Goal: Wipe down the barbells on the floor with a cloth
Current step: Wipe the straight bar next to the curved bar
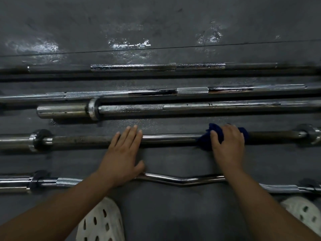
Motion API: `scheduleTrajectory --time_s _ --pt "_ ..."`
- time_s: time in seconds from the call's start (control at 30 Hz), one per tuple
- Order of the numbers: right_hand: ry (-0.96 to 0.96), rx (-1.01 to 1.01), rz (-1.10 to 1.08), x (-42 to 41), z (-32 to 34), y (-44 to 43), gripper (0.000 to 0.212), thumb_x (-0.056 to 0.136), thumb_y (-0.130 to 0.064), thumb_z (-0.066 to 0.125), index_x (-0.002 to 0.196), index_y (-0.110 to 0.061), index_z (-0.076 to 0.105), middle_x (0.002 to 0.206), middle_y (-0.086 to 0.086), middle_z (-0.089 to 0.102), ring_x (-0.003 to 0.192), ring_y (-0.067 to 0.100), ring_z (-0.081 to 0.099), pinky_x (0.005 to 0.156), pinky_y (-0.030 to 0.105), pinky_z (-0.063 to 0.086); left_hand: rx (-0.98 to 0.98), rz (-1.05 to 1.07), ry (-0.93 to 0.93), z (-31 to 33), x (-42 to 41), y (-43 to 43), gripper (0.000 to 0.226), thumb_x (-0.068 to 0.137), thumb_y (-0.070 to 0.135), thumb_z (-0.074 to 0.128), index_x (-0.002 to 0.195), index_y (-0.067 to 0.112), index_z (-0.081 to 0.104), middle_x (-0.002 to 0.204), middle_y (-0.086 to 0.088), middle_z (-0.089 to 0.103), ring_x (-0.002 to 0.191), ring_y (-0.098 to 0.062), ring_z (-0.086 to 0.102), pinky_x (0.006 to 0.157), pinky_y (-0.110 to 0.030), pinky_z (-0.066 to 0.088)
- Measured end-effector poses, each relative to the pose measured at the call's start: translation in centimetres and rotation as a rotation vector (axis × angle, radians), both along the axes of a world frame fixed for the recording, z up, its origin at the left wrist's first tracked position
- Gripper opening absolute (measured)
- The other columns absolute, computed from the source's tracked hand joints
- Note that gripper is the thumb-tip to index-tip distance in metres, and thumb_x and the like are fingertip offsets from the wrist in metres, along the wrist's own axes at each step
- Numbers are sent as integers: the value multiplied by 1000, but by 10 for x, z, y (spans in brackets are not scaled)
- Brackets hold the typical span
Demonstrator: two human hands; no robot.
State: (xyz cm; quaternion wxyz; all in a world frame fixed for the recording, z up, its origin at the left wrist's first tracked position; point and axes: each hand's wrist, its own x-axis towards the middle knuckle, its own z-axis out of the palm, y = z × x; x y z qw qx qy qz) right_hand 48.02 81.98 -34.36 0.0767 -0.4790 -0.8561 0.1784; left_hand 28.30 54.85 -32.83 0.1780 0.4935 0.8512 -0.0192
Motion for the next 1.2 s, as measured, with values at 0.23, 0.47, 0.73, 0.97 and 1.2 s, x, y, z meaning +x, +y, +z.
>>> scheduleTrajectory --time_s 0.23,0.47,0.73,0.97,1.2 --pt "67 100 156 -62 12 -80 24 85 -22 47 94 -8 64 99 16 64 92 36 58 84 50 51 -25 -14 10 -4 13 -7 105 67 54 56 155 6 27 164 -15 19 150 -31 19 119 -52 16" --pt "47 130 347 -41 -4 -59 36 91 -21 47 119 -7 64 120 13 66 113 32 61 104 41 34 -11 -38 -9 0 -2 -5 98 71 54 52 155 11 29 164 -9 21 150 -24 21 119 -48 19" --pt "3 70 431 -31 2 -60 42 93 -29 40 123 -11 64 124 9 65 119 30 57 107 41 34 5 -23 -20 4 0 -4 96 68 53 49 153 10 33 161 -10 28 149 -26 27 118 -46 19" --pt "-56 -17 266 -22 15 -32 19 98 -26 49 105 -16 64 98 2 63 96 20 56 104 41 39 10 -17 -34 7 0 -5 87 73 50 46 151 12 38 157 -8 36 145 -27 33 118 -49 25" --pt "-34 -11 -41 26 11 -2 26 100 -27 39 105 -12 60 105 10 61 108 30 54 97 55 44 36 30 -33 8 0 -26 81 72 47 45 144 10 48 149 -9 48 137 -28 45 113 -49 31"
